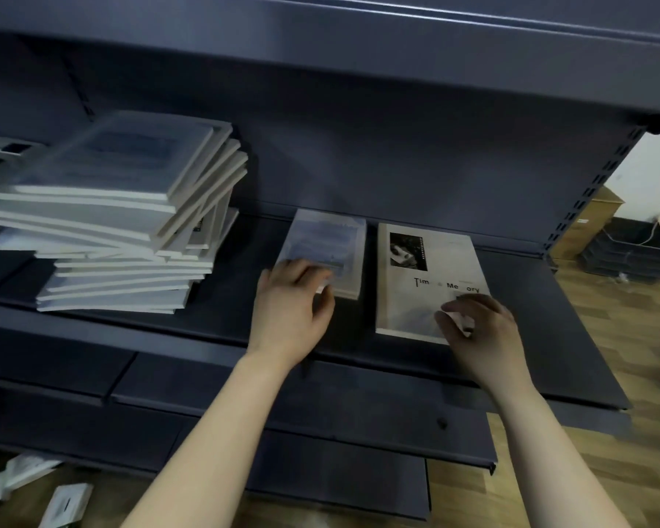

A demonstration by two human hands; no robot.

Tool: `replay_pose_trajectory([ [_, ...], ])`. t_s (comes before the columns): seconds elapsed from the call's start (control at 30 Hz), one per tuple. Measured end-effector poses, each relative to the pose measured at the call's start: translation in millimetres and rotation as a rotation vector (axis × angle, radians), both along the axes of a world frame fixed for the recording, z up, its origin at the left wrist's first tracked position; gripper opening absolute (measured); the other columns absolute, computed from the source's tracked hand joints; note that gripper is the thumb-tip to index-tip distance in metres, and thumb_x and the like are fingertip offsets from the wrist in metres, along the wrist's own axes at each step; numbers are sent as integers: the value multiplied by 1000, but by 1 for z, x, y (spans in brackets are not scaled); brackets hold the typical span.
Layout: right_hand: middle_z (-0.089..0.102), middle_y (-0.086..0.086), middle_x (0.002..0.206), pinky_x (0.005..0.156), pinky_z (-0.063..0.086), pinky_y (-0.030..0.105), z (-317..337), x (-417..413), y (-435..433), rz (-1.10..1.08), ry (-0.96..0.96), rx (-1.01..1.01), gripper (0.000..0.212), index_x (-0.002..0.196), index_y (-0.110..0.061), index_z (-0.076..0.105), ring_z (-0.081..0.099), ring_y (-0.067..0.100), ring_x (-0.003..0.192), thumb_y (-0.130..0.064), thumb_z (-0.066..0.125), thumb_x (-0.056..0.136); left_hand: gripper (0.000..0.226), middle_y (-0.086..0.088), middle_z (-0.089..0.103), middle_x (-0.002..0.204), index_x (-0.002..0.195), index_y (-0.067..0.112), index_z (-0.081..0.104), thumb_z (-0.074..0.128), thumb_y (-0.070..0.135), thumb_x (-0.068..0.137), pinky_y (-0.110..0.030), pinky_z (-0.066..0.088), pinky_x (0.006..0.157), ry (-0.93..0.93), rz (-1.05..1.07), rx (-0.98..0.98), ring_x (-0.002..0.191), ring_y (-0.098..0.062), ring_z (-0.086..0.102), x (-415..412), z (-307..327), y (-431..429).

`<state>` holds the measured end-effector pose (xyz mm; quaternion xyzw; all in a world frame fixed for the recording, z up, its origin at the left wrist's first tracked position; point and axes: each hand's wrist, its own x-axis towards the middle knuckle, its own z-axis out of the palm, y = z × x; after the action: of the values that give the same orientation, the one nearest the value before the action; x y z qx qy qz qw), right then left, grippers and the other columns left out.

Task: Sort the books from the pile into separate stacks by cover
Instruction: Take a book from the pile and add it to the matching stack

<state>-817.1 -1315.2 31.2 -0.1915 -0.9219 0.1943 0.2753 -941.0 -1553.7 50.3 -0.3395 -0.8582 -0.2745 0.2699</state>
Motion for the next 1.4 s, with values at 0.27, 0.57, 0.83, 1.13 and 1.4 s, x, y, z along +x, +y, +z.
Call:
replay_pose_trajectory([
  [0.27,65,1,86,68,51,32,-1,-41,-78,228,-11,-59,9,87,-15,70,60,18,76,-11,63,84,18,-6,67,93,91,12,71,56,17,82,-41,44,77,167,164,252,87,-28,60,-33,77,-83],
  [0.57,64,-1,85,72,45,28,-9,-69,-128,233,-93,-43,9,87,-18,70,60,18,83,-14,65,82,33,-20,62,95,100,11,69,49,27,80,-41,40,81,75,542,307,94,-40,53,-82,125,-184],
  [0.83,64,0,87,77,46,32,-17,-75,-143,139,-108,13,11,84,-19,71,59,25,86,-11,69,77,64,-15,63,82,85,12,64,54,73,70,-35,43,65,-202,593,99,84,-38,59,-122,127,-218],
  [1.13,63,1,91,72,39,29,-18,-75,-147,82,-146,15,13,87,-20,72,56,28,91,-12,69,77,76,-18,64,103,105,4,60,72,66,63,-34,43,69,-416,508,11,96,-36,59,-131,145,-214],
  [1.4,65,-4,92,73,41,7,4,-69,-143,167,-104,-269,15,88,-24,70,61,3,85,-12,68,80,16,-8,58,105,114,16,35,42,14,100,-25,48,37,-698,-26,705,53,-30,68,-80,147,-168],
])
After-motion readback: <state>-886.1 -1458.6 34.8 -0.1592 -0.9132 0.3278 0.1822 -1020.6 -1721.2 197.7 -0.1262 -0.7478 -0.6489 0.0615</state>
